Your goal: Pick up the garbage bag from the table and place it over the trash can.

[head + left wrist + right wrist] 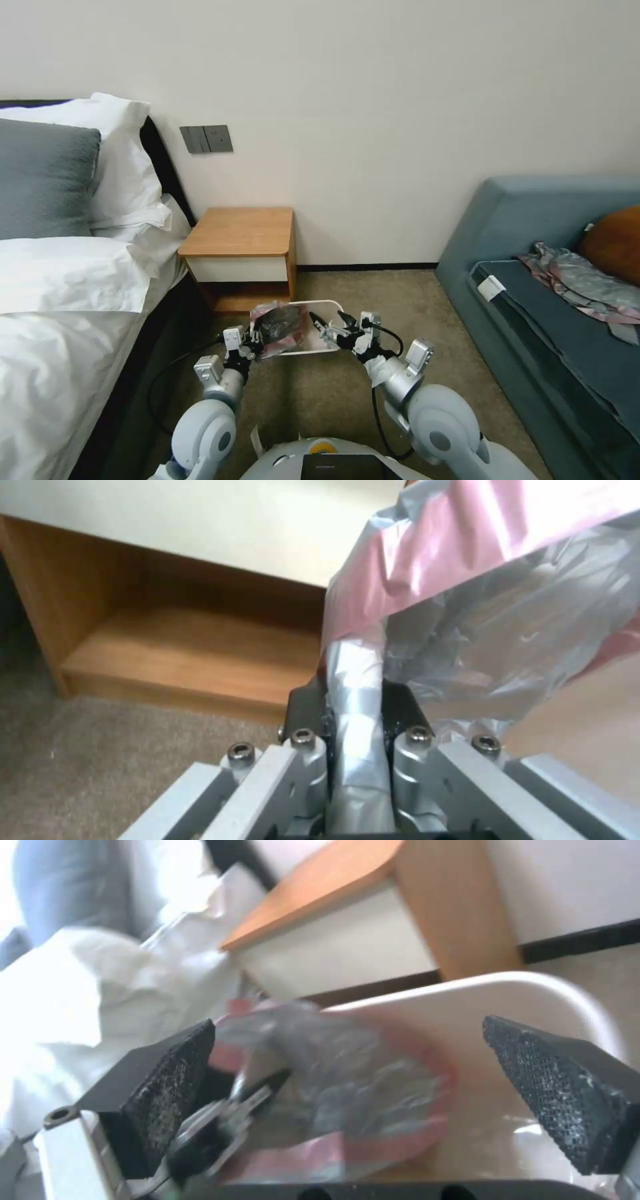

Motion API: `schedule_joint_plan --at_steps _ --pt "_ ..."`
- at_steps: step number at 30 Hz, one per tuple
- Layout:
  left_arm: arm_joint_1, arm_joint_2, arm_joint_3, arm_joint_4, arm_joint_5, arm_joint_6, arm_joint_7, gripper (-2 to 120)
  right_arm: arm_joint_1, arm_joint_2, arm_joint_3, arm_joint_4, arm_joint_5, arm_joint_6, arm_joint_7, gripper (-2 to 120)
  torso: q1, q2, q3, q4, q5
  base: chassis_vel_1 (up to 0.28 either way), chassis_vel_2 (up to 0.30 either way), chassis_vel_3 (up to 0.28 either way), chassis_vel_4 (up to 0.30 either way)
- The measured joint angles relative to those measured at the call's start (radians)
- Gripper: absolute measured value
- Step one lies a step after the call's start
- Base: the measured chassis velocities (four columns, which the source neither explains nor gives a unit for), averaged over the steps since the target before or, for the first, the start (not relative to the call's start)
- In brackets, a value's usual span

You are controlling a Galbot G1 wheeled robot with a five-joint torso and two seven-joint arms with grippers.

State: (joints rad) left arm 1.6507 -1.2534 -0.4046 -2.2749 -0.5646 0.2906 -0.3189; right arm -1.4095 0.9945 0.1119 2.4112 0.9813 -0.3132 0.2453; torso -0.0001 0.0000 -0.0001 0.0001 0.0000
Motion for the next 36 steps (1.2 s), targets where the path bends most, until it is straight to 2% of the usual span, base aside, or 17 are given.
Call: schedule_joint_plan --at_steps 3,8,12,15,19,36 --pt "0.02 -0.011 0.001 0.0 0.045 -0.036 0.026 6 0.03 -0.01 -0.046 0.009 0.008 -0.033 -0.005 100 0.0 0.0 0.0 -0.0004 0.0 0.0 0.0 0.0 0.0" --pt "0.042 -0.025 0.004 -0.001 0.074 -0.055 0.042 6 0.092 -0.007 -0.111 -0.017 -0.002 -0.052 0.002 100 0.0 0.0 0.0 0.0 0.0 0.0 0.0 0.0 0.0" --pt "0.057 -0.038 0.004 -0.009 0.094 -0.066 0.054 6 0.154 0.008 -0.17 -0.055 -0.014 -0.06 0.031 100 0.0 0.0 0.0 0.0 0.0 0.0 0.0 0.0 0.0" --pt "0.071 -0.048 0.003 -0.019 0.11 -0.07 0.064 6 0.207 0.026 -0.211 -0.097 -0.028 -0.087 0.093 100 0.0 0.0 0.0 0.0 0.0 0.0 0.0 0.0 0.0" --pt "0.085 -0.057 -0.001 -0.032 0.124 -0.074 0.074 6 0.24 0.032 -0.228 -0.123 -0.026 -0.118 0.152 100 0.0 0.0 0.0 -0.0001 0.0 0.0 0.0 0.0 0.0" --pt "0.101 -0.057 -0.016 -0.063 0.113 -0.081 0.099 6 0.341 0.072 -0.297 -0.244 -0.101 -0.119 0.137 100 0.0 0.0 0.0 -0.0001 0.0 0.0 0.0 0.0 0.0"
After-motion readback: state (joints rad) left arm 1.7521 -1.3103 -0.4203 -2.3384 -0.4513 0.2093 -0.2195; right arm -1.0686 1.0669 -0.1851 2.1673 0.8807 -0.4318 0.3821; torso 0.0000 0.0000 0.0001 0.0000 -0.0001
